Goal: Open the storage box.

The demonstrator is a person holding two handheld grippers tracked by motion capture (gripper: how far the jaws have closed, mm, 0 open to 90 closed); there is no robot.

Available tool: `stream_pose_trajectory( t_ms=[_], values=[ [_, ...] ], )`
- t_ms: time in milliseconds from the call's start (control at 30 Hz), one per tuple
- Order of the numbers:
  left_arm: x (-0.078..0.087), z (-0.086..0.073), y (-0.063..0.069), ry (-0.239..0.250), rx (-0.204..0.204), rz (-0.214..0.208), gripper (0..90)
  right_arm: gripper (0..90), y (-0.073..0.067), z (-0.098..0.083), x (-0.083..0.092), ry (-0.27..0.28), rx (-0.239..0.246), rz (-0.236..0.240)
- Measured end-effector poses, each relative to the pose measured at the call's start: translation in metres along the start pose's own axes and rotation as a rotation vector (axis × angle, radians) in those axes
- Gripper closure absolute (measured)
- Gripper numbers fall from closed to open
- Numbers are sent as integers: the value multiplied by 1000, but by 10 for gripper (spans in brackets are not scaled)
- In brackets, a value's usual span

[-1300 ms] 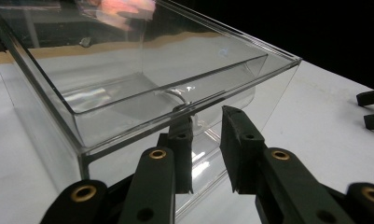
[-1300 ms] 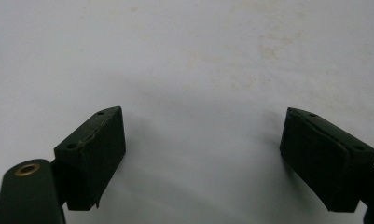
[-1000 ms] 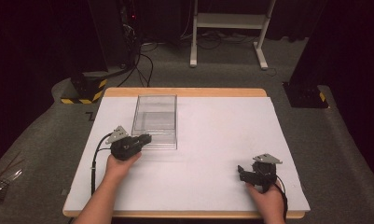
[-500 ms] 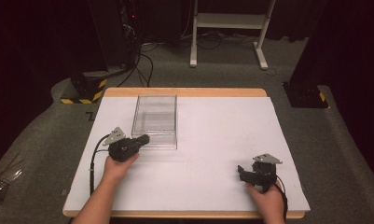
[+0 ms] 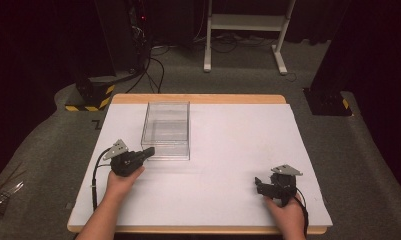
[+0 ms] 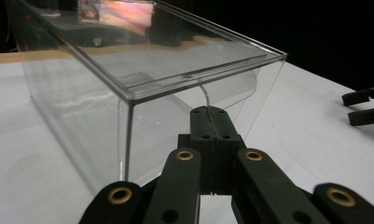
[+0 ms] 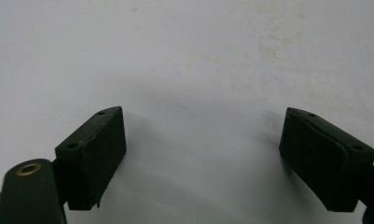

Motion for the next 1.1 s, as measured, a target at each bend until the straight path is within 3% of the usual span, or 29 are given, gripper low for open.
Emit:
stream_pose_trajectory(
  t_ms=[200,267,300,367,600,767,1100],
  values=[
    [-10,2,1,-49,16,3,725,148,0,0,0,-2,1,0],
    [-12,2,-1,-37,39,-39,643,148,0,0,0,-1,1,-1],
    [-12,2,-1,-37,39,-39,597,148,0,0,0,-1,1,-1],
    [-14,2,-1,-27,45,-50,590,148,0,0,0,-1,1,0],
    [-18,1,-4,-18,46,-50,699,149,0,0,0,-1,0,1],
    [-21,4,0,-25,9,-59,759,150,0,0,0,1,1,0],
    [-19,3,-3,-19,2,-82,799,154,0,0,0,2,4,1]
  ],
)
Point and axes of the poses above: each handheld gripper's, and its own axes: x roughly backward along the jaws, z roughly out of its top, y roughly to its right, the point moved 2 cm from there along -x, roughly forward along the jaws, and after that the axes turned 2 degrees about z, right-handed, at the moved point
